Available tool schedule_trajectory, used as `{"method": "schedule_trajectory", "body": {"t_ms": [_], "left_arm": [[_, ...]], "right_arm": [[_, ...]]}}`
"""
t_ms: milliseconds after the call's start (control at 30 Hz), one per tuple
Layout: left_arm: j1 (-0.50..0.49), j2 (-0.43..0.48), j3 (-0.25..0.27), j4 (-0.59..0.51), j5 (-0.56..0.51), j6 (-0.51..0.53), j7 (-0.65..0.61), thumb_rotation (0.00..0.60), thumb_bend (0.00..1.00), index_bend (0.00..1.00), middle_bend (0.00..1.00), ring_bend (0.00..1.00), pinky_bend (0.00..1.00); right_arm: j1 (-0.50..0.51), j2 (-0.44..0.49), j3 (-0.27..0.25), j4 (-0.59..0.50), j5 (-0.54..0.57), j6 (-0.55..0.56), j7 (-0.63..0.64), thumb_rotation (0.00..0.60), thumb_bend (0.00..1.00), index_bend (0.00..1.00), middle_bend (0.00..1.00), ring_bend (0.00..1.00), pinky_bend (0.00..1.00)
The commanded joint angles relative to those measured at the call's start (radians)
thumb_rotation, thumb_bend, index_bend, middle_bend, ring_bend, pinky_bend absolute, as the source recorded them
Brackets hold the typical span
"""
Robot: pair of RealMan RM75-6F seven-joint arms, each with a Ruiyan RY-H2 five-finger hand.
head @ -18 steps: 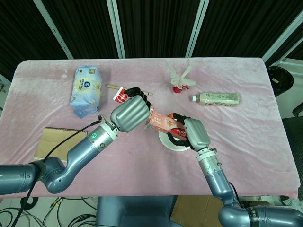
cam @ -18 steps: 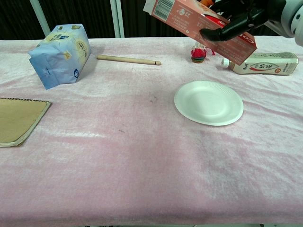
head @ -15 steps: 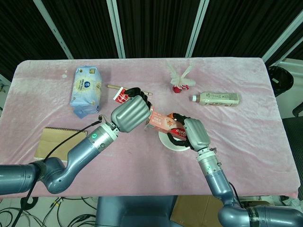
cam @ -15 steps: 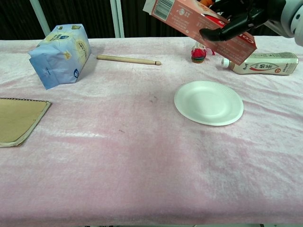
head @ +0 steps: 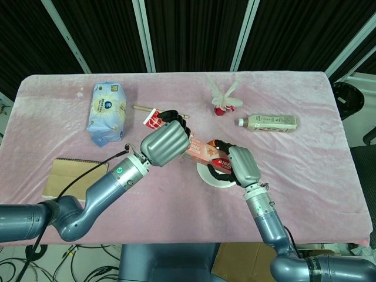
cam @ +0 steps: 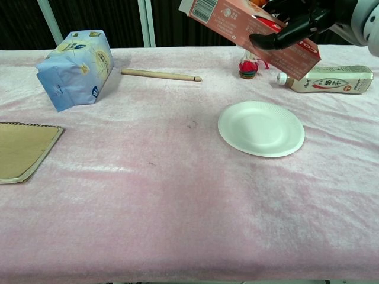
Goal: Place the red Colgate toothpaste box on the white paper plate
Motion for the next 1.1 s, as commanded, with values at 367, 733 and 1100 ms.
{"method": "schedule_trajectory", "body": {"t_ms": [367,733,1100], "left_arm": [[-0.017,-0.004,0.002,-0.001,0.000,0.002,0.027,0.600,0.37,0.54,0.66,0.53,0.58],[-0.064,-0.006,-0.007,0.016,0.090,-0.035,0.058,0.600,0.22,0.27,0.30,0.29,0.38],[-0.095,-0.032,-0.067,0.038,0.179,-0.004,0.057,0.600,0.07,0.06,0.02,0.08,0.18]], "right_arm": [[0.003,0.000,0.007,-0.008,0.004,0.003,0.005,0.600,0.47,0.53,0.51,0.46,0.40],[-0.002,-0.031,0.048,-0.006,0.028,0.032,0.061,0.600,0.47,0.53,0.51,0.46,0.40],[-0.037,-0.098,0.133,0.014,0.008,0.128,0.220,0.600,0.47,0.53,0.51,0.46,0.40]]}}
